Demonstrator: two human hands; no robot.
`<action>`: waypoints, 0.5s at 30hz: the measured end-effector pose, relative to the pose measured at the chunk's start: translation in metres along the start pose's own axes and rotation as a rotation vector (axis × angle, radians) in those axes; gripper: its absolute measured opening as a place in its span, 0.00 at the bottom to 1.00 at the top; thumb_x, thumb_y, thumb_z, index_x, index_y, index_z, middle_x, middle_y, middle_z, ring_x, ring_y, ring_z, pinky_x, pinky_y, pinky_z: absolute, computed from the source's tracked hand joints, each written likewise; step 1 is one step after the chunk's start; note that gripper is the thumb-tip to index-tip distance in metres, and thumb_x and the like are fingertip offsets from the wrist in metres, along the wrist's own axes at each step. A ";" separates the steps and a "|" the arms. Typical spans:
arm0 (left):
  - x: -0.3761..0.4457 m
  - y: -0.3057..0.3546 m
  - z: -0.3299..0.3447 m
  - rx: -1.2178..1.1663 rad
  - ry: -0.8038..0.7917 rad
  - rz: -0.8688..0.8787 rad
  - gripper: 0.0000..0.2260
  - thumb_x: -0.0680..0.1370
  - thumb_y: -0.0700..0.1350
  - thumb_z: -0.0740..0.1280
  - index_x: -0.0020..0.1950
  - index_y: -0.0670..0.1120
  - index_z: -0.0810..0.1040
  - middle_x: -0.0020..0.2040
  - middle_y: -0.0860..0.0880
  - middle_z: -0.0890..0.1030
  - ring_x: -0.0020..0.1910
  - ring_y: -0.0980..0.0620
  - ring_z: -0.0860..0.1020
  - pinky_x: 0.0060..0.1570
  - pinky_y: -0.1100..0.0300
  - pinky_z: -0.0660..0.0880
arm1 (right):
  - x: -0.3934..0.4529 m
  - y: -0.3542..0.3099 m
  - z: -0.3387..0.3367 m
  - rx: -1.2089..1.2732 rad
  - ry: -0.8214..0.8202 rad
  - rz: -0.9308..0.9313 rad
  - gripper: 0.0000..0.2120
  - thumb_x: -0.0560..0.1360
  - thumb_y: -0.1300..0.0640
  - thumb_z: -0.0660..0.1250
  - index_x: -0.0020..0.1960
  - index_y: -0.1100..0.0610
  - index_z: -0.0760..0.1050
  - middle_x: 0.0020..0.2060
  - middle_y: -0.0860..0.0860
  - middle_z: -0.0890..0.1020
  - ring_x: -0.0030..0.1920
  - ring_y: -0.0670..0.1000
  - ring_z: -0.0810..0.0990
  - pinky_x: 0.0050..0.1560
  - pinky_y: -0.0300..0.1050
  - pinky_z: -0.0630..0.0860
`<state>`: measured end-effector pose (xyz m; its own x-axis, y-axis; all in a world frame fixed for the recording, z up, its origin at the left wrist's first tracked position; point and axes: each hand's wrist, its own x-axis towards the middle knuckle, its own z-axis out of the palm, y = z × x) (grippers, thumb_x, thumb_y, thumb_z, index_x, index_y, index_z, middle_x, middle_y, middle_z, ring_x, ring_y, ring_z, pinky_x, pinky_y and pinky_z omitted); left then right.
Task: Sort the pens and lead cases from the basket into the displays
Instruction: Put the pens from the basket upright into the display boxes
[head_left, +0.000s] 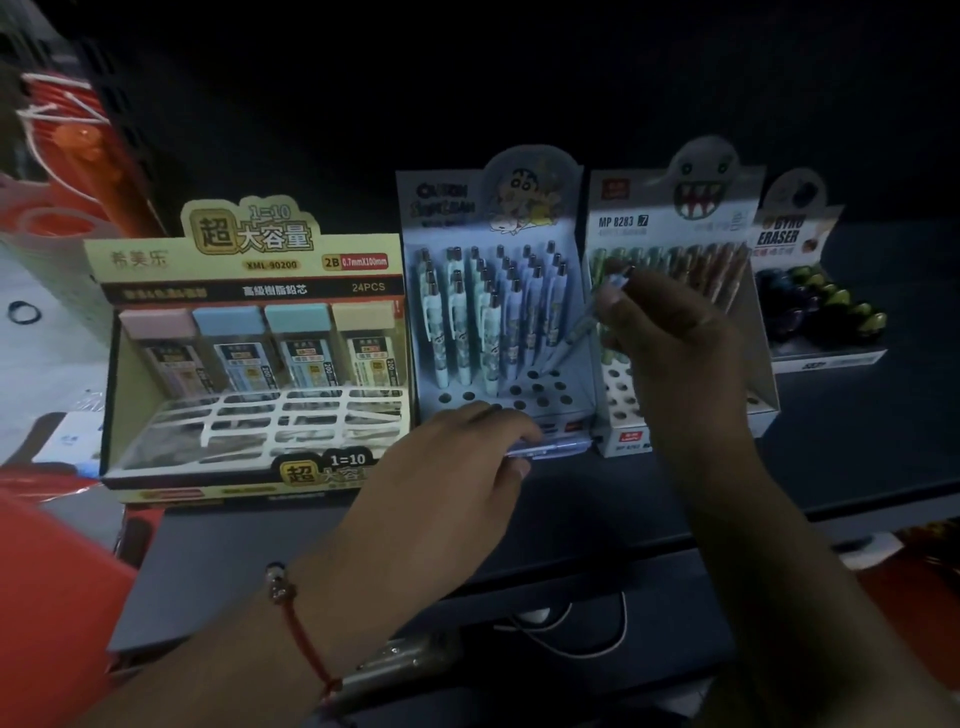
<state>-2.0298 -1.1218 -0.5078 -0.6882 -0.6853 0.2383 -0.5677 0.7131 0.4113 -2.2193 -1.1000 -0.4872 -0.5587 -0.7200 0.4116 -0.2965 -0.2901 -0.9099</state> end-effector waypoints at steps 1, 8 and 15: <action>0.000 -0.001 0.000 0.000 0.001 0.000 0.12 0.82 0.52 0.59 0.65 0.62 0.71 0.61 0.61 0.74 0.58 0.61 0.71 0.54 0.64 0.69 | 0.001 0.003 0.003 -0.022 -0.024 -0.025 0.08 0.80 0.58 0.67 0.56 0.57 0.83 0.47 0.46 0.86 0.49 0.43 0.83 0.50 0.39 0.79; 0.000 -0.005 0.000 0.010 0.017 -0.005 0.12 0.82 0.52 0.60 0.65 0.61 0.71 0.61 0.60 0.75 0.58 0.61 0.72 0.56 0.62 0.71 | 0.008 0.022 0.022 -0.196 -0.118 -0.046 0.06 0.79 0.55 0.69 0.51 0.57 0.83 0.40 0.42 0.83 0.40 0.36 0.79 0.41 0.27 0.72; 0.000 -0.007 0.002 0.013 0.023 -0.021 0.12 0.82 0.52 0.60 0.64 0.61 0.72 0.60 0.61 0.75 0.58 0.61 0.72 0.54 0.62 0.71 | 0.012 0.021 0.026 -0.408 -0.108 -0.125 0.19 0.81 0.52 0.64 0.37 0.63 0.71 0.27 0.57 0.68 0.28 0.53 0.66 0.33 0.43 0.62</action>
<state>-2.0264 -1.1269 -0.5127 -0.6656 -0.7034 0.2496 -0.5879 0.7001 0.4052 -2.2114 -1.1310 -0.5026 -0.4213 -0.7634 0.4896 -0.6503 -0.1220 -0.7498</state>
